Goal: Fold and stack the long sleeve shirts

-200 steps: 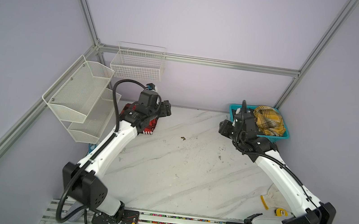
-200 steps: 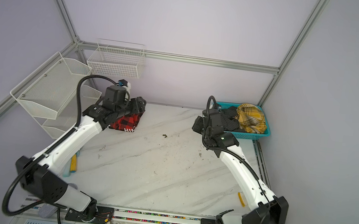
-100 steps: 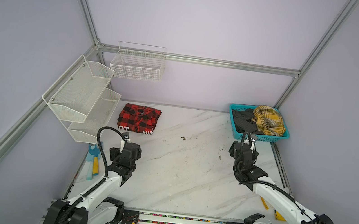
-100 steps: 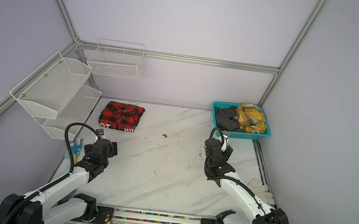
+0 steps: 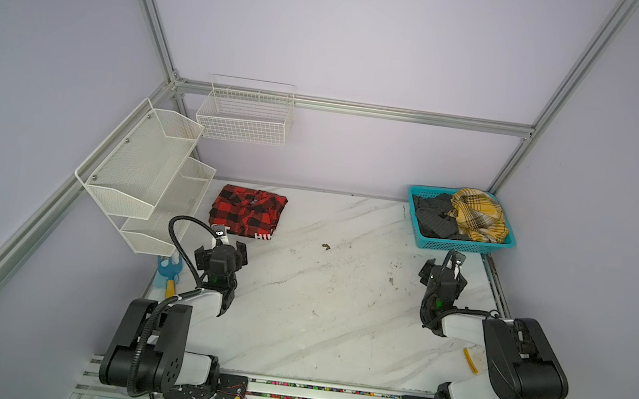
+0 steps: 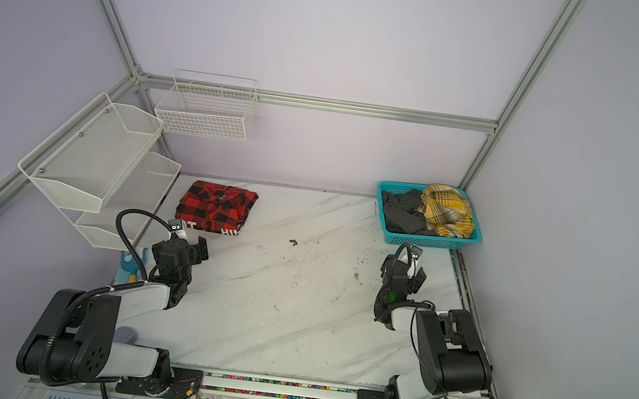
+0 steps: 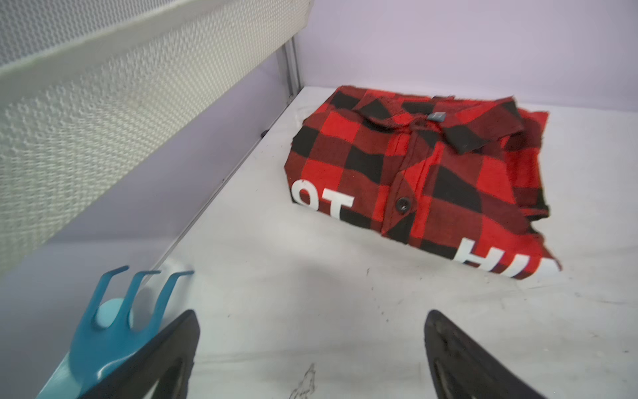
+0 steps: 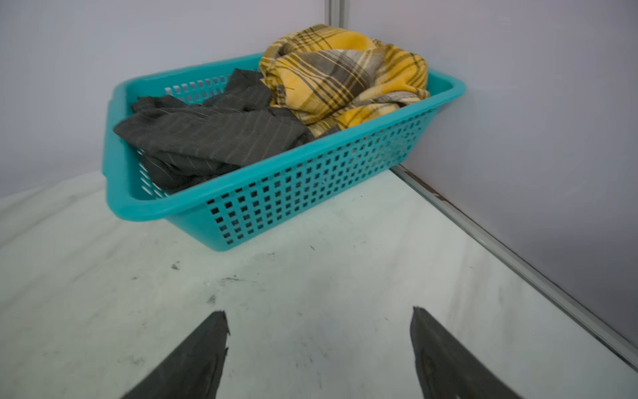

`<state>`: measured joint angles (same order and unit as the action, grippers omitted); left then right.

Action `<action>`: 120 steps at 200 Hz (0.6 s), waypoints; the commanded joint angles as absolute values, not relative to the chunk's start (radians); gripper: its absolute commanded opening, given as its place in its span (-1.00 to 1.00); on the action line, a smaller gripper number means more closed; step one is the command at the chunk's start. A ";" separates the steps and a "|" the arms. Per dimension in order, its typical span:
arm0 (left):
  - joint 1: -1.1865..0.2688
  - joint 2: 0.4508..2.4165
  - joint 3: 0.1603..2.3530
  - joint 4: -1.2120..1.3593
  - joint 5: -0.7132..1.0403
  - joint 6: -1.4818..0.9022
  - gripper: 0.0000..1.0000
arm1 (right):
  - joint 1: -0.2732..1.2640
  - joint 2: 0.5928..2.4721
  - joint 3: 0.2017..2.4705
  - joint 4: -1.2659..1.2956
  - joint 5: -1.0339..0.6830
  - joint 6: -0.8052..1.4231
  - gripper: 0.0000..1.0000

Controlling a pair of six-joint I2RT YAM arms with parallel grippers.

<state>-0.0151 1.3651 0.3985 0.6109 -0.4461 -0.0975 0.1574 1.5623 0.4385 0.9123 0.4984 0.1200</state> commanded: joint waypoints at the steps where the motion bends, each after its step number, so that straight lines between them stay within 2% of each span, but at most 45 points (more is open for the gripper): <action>1: -0.004 1.396 0.328 0.866 -0.344 -0.095 0.99 | 0.129 1.650 0.481 1.175 0.286 -0.003 0.69; 15: -0.004 1.525 0.277 1.075 -0.374 -0.099 0.99 | 0.114 1.786 0.475 1.313 0.193 -0.058 0.72; 23: -0.003 1.567 0.285 1.123 -0.357 -0.072 0.99 | 0.108 1.794 0.459 1.378 0.170 -0.039 0.84; 31: -0.003 1.582 0.317 1.090 -0.337 -0.058 1.00 | 0.092 1.774 0.481 1.277 0.162 -0.025 0.84; 41: -0.003 1.571 0.376 0.952 -0.332 -0.060 1.00 | 0.090 1.793 0.468 1.347 0.165 -0.041 0.93; 52: -0.006 1.546 0.395 0.868 -0.334 -0.082 0.99 | 0.090 1.781 0.475 1.304 0.164 -0.032 0.95; 77: -0.007 1.576 0.367 0.977 -0.331 -0.053 0.99 | 0.091 1.784 0.468 1.329 0.168 -0.042 0.95; 120: -0.009 1.568 0.367 0.966 -0.320 -0.043 1.00 | 0.091 1.779 0.464 1.332 0.183 -0.043 0.95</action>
<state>-0.0109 1.5826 0.3279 0.8978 -0.3340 -0.0757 0.0963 1.7988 0.4671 1.2686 0.1925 -0.0143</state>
